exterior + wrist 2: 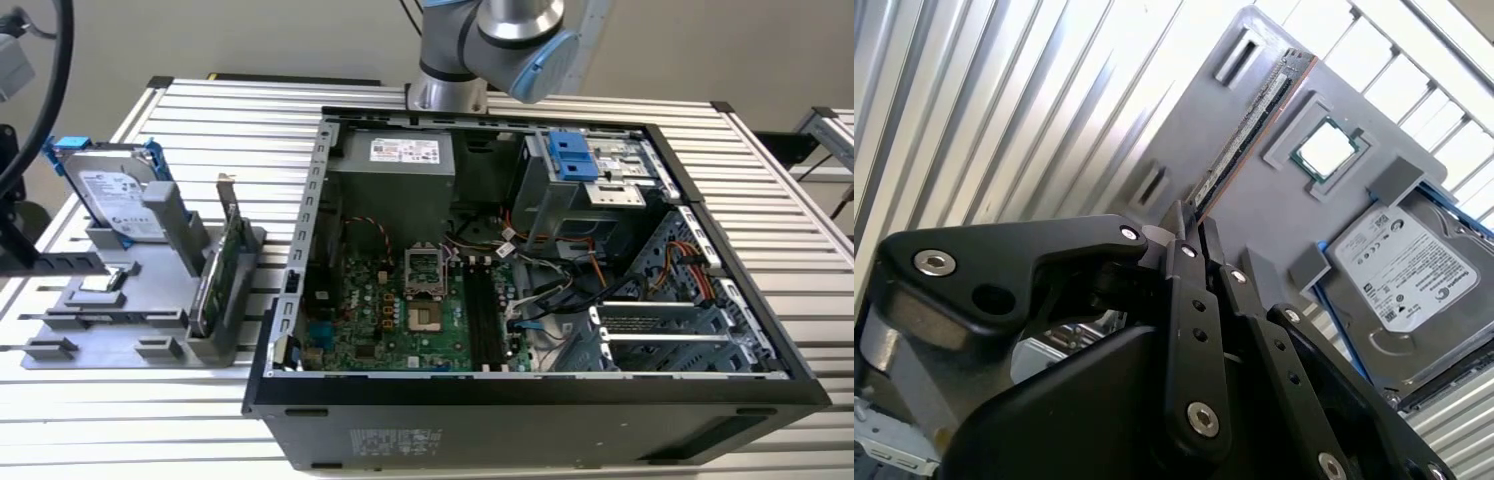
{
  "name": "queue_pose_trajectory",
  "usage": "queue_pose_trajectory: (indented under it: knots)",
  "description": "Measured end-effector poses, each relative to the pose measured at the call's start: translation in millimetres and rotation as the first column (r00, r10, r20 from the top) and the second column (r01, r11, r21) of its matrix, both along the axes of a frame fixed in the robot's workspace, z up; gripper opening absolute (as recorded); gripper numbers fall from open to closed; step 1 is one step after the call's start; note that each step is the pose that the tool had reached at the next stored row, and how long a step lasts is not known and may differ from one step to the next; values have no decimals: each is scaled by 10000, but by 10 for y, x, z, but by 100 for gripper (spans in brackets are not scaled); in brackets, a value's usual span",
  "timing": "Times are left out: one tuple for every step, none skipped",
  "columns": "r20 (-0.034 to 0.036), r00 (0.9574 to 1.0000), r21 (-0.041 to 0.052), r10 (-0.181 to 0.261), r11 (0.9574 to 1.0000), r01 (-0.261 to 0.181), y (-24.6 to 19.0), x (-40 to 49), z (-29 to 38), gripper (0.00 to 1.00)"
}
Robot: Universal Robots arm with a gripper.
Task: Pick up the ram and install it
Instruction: 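Pick up the ram and move it above insertion slot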
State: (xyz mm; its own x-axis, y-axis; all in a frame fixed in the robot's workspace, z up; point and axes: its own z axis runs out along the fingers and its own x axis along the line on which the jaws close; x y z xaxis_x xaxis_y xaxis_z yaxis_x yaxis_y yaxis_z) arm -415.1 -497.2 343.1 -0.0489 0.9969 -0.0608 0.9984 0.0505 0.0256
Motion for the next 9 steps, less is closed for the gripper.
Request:
queue_pose_trajectory:
  knots:
    - [0, 10000, 0, 0, 10000, 0, 0, 0, 3, 0]
    - [1, 10000, 0, 0, 10000, 0, 0, 0, 6, 0]
    - [1, 10000, 1, 1, 10000, -1, 0, 0, 9, 0]
    - [1, 10000, 0, 0, 10000, 0, 0, 0, 12, 0]
    - [1, 10000, 1, 0, 10000, 0, 0, 0, 15, 0]
    - [1, 10000, 0, 0, 10000, 0, 0, 0, 18, 0]
    - [0, 10000, 0, 0, 10000, 0, 0, 0, 21, 0]
    - [1, 10000, 1, 0, 10000, 0, 0, 0, 23, 0]
    - [0, 10000, 0, 0, 10000, 0, 0, 0, 26, 0]
